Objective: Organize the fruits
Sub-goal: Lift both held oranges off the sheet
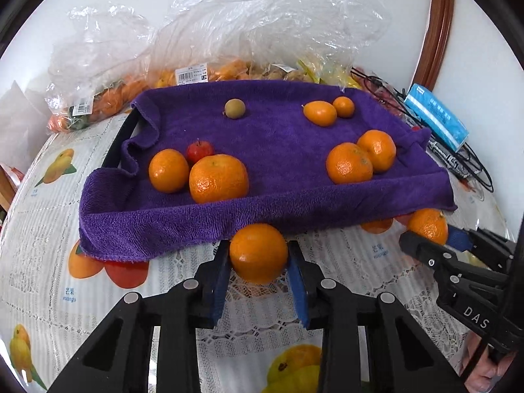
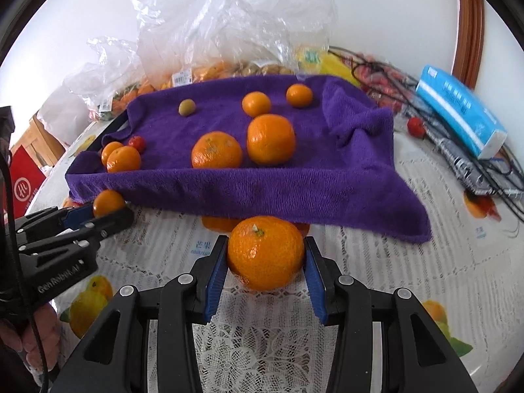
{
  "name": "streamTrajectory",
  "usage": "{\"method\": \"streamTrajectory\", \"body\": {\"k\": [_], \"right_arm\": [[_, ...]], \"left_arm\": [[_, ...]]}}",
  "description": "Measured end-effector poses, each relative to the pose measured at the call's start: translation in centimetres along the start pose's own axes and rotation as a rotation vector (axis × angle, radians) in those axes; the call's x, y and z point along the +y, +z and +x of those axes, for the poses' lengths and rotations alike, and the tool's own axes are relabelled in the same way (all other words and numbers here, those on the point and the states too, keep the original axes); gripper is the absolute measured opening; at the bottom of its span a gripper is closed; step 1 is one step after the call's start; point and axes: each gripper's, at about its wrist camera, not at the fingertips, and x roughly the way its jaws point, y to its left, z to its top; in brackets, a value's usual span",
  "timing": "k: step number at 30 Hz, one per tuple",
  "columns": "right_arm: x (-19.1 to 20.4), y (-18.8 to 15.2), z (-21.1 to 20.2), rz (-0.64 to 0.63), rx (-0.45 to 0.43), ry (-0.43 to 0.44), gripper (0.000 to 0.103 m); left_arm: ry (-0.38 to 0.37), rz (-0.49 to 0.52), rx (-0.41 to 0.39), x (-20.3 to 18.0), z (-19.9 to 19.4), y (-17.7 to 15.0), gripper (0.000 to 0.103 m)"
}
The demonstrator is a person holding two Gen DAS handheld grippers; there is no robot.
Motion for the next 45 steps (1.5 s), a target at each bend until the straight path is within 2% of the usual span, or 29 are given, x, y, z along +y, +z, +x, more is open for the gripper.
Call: {"method": "streamTrajectory", "body": {"k": [6,12,33,45], "right_arm": [[-0.26,0.08,0.09,0.014,-0.001,0.015,0.044],[0.23,0.15,0.19,-0.016,0.005,-0.021,0.044],[0.38,0.19,0.45,-0.033,0.015,-0.037,0.045],[0.04,0.15,0.34,-0.016,0.008,-0.013,0.044]], "left_arm": [[0.012,-0.015,0.007,0.39,0.3,0.08,0.032],[0.016,-0.011,0.012,0.3,0.54,0.12,0.032],[0.046,0.013,0.018,-0.19,0.72,0.2,0.032],[0.006,-0.033,0.009,0.62,0.49,0.22,0.032]]}}
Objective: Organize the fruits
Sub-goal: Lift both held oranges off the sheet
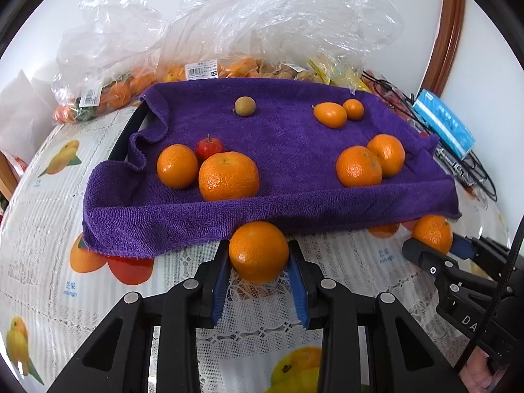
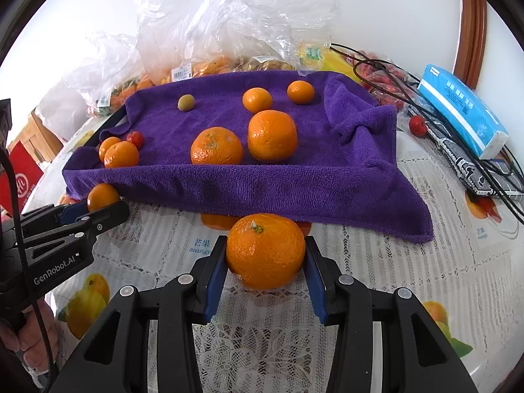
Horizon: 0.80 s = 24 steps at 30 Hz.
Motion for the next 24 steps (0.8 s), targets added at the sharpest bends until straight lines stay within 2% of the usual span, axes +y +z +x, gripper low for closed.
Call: {"method": "streamTrajectory", "body": {"k": [8,24], "right_arm": [[0.22,-0.05,-0.14,-0.017,-0.004,0.018,0.044],[0.03,-0.09,-0.11,-0.011,-0.004,0.021,0.044]], "left_arm": [[-0.037,0.001,-0.01,-0.13,-0.35,0.01,0.032],[-0.047,0.001,-0.023,-0.22,-0.8,0.09,0.032]]}}
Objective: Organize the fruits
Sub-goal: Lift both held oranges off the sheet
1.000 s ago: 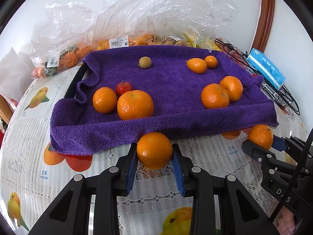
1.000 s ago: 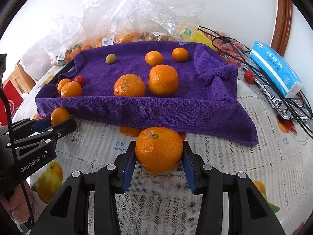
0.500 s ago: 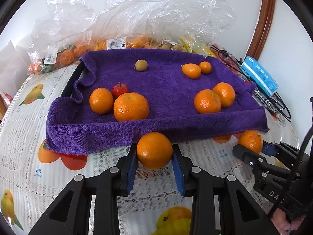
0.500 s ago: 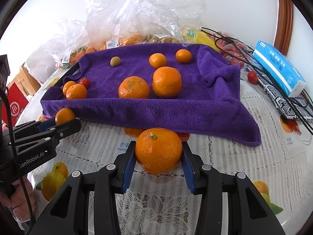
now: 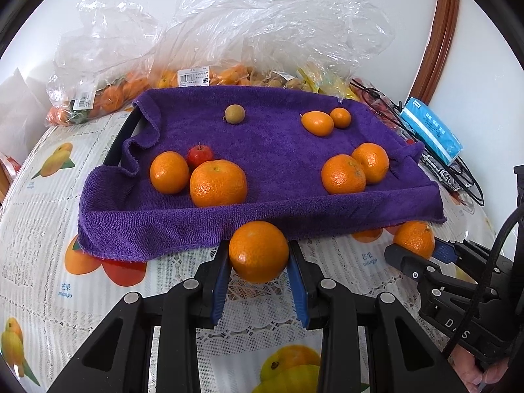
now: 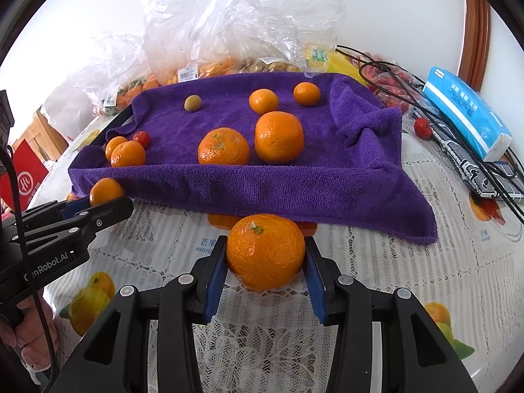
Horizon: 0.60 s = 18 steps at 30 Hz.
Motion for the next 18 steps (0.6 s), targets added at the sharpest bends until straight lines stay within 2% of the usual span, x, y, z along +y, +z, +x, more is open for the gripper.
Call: {"method": "streamTrajectory", "body": {"k": [8,18], "right_arm": [[-0.1,0.0,0.0,0.001,-0.001,0.001,0.044],[0.3,-0.2,-0.8,-0.001,-0.04,0.012,0.044]], "left_arm": [[-0.003,0.001,-0.005,-0.1,-0.2,0.0,0.032],[-0.051,0.01,-0.05,-0.3,-1.4,0.2,0.032]]}}
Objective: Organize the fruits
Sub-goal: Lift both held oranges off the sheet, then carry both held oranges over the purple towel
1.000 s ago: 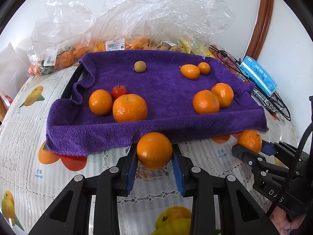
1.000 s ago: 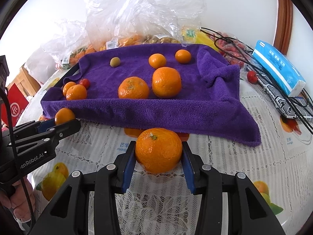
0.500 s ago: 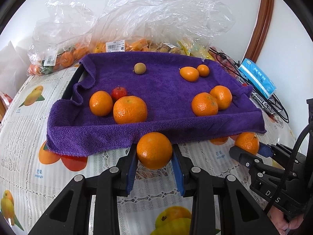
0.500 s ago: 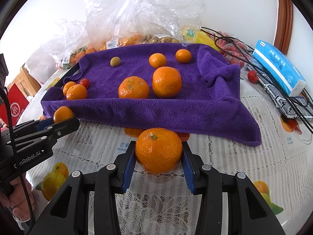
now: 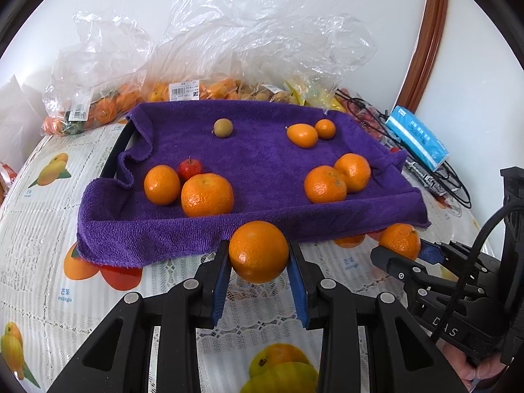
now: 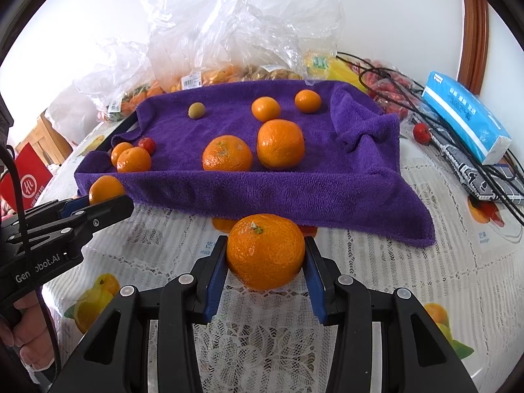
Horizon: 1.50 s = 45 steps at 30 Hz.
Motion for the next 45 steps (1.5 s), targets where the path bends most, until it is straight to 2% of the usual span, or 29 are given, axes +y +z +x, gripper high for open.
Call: {"method": "streamTrajectory", "body": {"k": [6,10,20,25,30,36,45], "right_arm": [[0.3,0.1,-0.8,-0.018,-0.043,0.003,0.044],[0.3,0.1,-1.1,-0.024,-0.056,0.003,0.044],[0.1,0.2,-2.1,-0.019,-0.107,-0.005,0.044],[0.1,0.9,-2.8,0.003,-0.122,0.006,0.044],[0.8,2.6,-4.5,-0.016,-0.154,0.001,0.044],[1.2,5.5,-6.0,-0.01,-0.204,0.024,0.044],[1.7,9.3,-5.8,-0.008,-0.245,0.02,0.044]], "left_arm": [[-0.018,-0.014,-0.032,0.3,-0.8,0.3,0.032],[-0.015,-0.018,-0.068,0.4,-1.5,0.4,0.032],[-0.008,-0.03,-0.089,0.8,-2.2,0.5,0.032],[0.001,-0.05,-0.126,1.6,-3.4,0.9,0.032],[0.008,-0.102,-0.131,3.0,-4.1,1.7,0.032],[0.026,-0.113,-0.161,3.5,-4.8,3.6,0.032],[0.035,-0.134,-0.197,4.2,-4.4,7.0,0.032]]}}
